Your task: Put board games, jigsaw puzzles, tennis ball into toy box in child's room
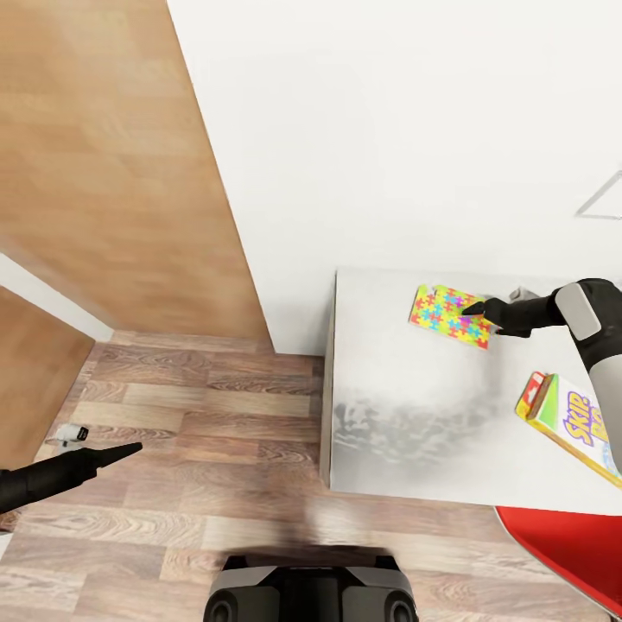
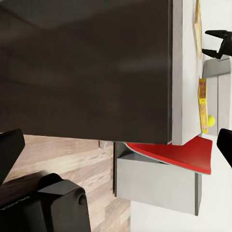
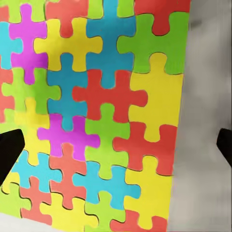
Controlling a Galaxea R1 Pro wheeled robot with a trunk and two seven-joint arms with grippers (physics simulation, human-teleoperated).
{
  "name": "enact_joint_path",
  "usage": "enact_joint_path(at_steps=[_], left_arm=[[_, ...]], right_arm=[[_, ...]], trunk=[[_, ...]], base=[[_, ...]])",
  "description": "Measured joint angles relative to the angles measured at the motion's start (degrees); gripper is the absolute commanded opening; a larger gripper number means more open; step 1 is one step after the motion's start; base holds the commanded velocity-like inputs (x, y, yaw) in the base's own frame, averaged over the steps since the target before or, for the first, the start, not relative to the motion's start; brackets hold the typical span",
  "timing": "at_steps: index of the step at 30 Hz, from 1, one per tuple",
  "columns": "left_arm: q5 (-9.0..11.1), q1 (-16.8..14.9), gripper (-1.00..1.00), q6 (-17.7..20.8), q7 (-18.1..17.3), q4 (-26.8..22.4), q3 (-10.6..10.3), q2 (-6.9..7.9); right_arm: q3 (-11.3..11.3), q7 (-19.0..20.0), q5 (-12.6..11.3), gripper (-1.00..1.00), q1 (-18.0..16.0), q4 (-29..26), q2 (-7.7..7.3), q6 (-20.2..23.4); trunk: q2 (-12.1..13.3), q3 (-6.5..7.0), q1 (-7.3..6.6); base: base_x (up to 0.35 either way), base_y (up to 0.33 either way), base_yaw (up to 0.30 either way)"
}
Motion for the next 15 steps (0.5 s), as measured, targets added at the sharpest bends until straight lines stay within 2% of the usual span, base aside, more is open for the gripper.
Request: enact_joint_path(at_steps=[6, 15], left_arm=[[-0.03, 0.0, 1.0, 0.0, -0.01, -0.01, 0.0, -0.01], [-0.03, 0.0, 1.0, 0.0, -0.01, -0.02, 0.01, -0.02]], right_arm=[[0.0, 0.02, -0.02, 1.0, 0.01, -0.04, -0.01, 0.0], [0.0, -0.01, -0.02, 1.0, 0.01, -0.08, -0.01, -0.01]], trunk=[[0.0, 0.0, 0.0], [0.0, 0.0, 0.0]], base=[[0.0, -0.147, 0.0], [0.0, -0.031, 0.0]])
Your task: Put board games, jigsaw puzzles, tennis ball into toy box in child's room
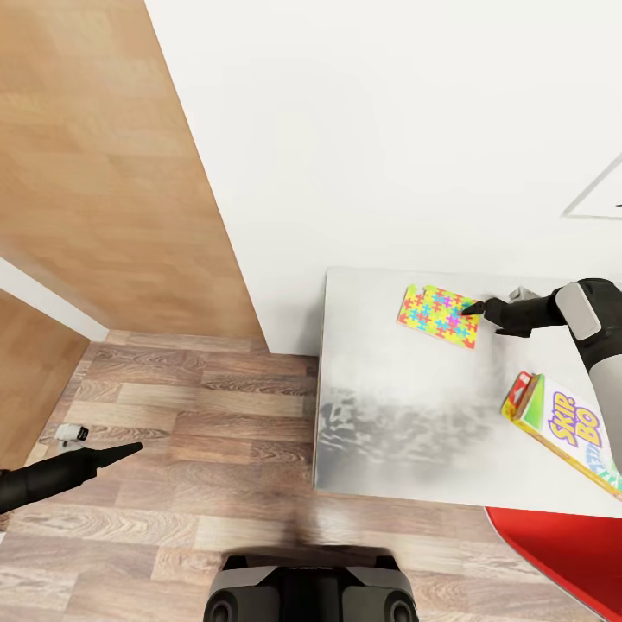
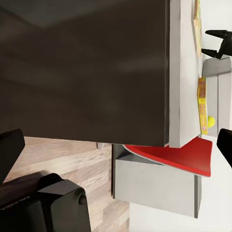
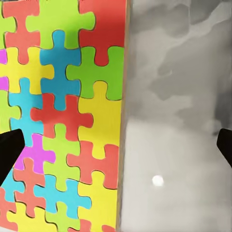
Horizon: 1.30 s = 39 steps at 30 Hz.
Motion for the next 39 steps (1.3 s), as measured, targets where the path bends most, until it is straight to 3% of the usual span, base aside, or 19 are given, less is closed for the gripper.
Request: enact_joint_path(at_steps=[39], left_arm=[[0.0, 0.0, 1.0, 0.0, 0.0, 0.0, 0.0, -0.07]], right_arm=[[0.0, 0.02, 0.0, 1.0, 0.0, -0.01, 0.0, 0.0]], trunk=[[0.0, 0.0, 0.0]], base=[[0.047, -0.001, 0.0]])
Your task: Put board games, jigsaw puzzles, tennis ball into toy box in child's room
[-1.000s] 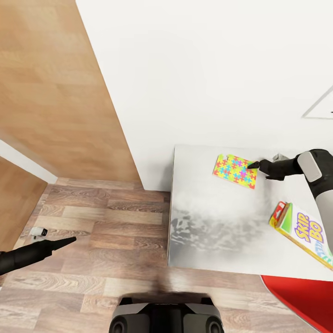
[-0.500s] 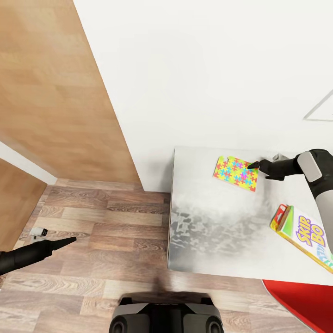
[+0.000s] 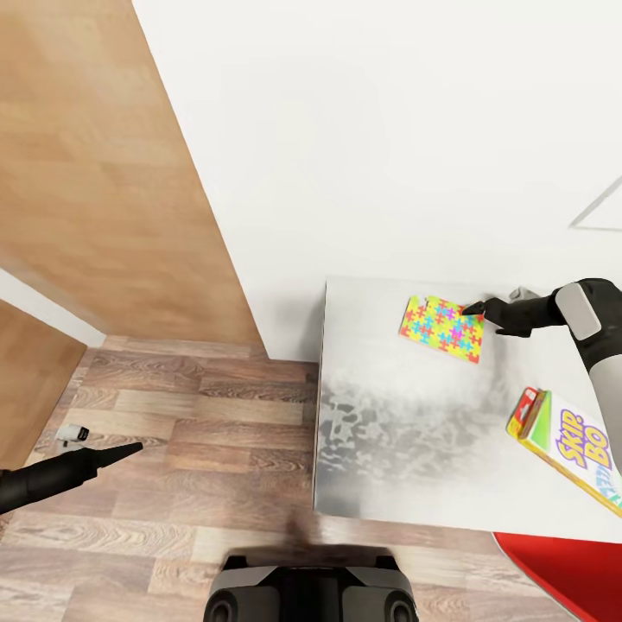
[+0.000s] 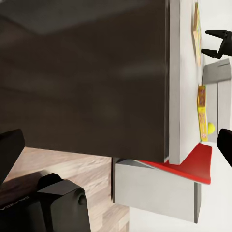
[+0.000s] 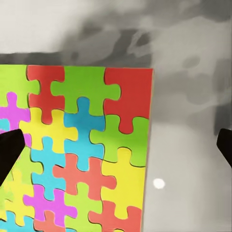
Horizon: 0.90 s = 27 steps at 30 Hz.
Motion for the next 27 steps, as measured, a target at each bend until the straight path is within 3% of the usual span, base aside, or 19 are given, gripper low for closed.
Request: enact_joint_path(at_steps=[27], left_arm=[[0.0, 0.0, 1.0, 0.0, 0.0, -0.02, 0.01, 0.02]], right_arm=[[0.0, 0.0, -0.01, 1.0, 0.0, 0.01, 0.04, -0.01]], trunk=[[0.0, 0.0, 0.0]], base=[[0.005, 0.059, 0.0]])
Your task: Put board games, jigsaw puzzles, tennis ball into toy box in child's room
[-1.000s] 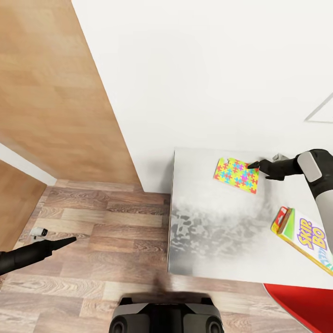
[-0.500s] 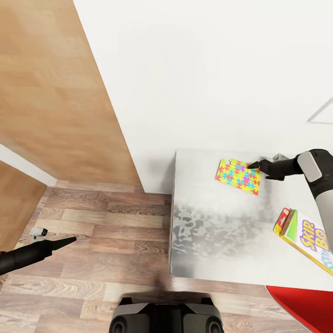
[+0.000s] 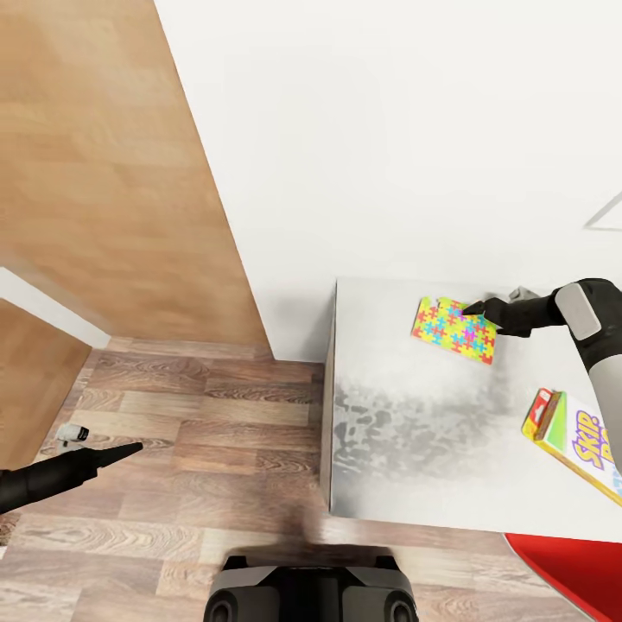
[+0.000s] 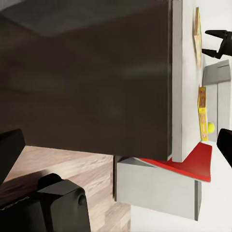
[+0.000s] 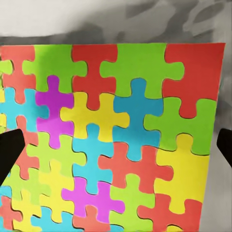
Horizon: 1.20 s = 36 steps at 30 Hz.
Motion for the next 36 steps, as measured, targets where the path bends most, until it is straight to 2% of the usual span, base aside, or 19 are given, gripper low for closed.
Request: enact_joint_path(at_steps=[14, 29, 36], left_arm=[[0.0, 0.0, 1.0, 0.0, 0.0, 0.01, 0.0, 0.07], [-0.02, 0.01, 1.0, 0.0, 0.0, -0.02, 0.01, -0.02], [0.0, 0.0, 1.0, 0.0, 0.0, 0.01, -0.02, -0.02]], right_arm=[[0.0, 0.01, 0.02, 1.0, 0.0, -0.09, 0.04, 0.01], [0.0, 0.01, 0.03, 1.0, 0.0, -0.08, 0.05, -0.02], [0.0, 0.01, 0.02, 1.0, 0.0, -0.09, 0.05, 0.01]], trunk=[[0.0, 0.0, 0.0], [0.0, 0.0, 0.0], [0.0, 0.0, 0.0]], base=[[0.0, 0.086, 0.0], [0.0, 0.249, 0.0], [0.0, 0.094, 0.0]])
